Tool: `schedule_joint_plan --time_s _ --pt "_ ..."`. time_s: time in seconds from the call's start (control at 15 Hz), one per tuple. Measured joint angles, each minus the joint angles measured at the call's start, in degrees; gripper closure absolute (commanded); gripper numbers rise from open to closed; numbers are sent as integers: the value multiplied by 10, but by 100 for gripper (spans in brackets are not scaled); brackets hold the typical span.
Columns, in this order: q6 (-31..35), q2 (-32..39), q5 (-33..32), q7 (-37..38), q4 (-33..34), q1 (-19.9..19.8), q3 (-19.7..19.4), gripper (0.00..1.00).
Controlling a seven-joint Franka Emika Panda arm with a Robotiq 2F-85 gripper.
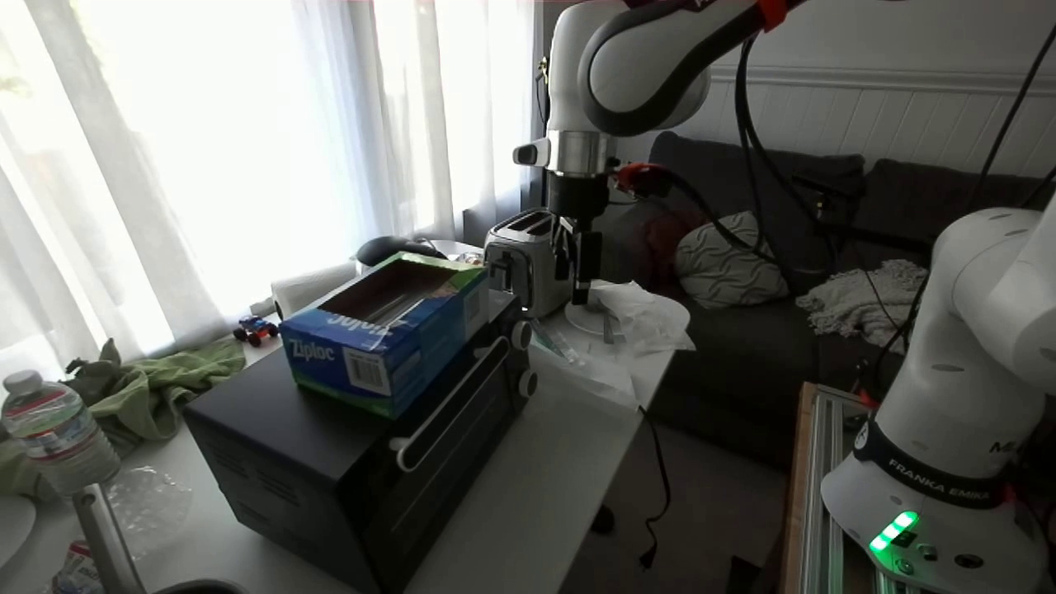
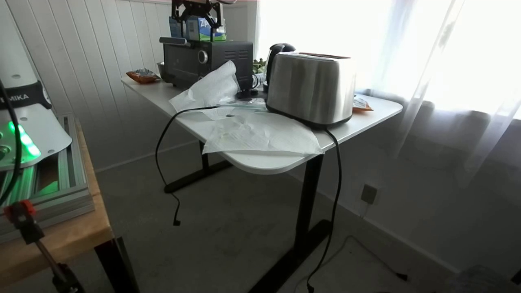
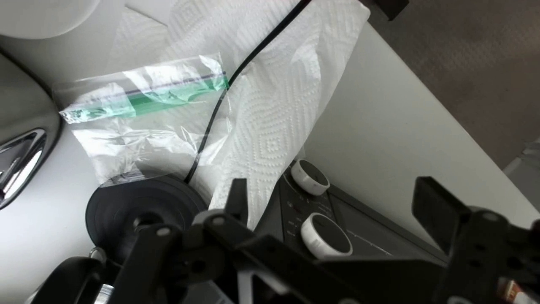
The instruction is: Remove the white plastic from the box
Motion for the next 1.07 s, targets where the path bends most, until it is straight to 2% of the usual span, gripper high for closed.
schedule_joint_plan --time_s 0.33,0.67,0.87,1.07 --pt "-8 -21 -47 0 11 -13 0 0" --pt "-91 -85 -124 2 51 -22 0 0" --pt "-119 -111 -143 10 67 -23 0 0" --pt "-120 -112 -144 12 68 -22 0 0"
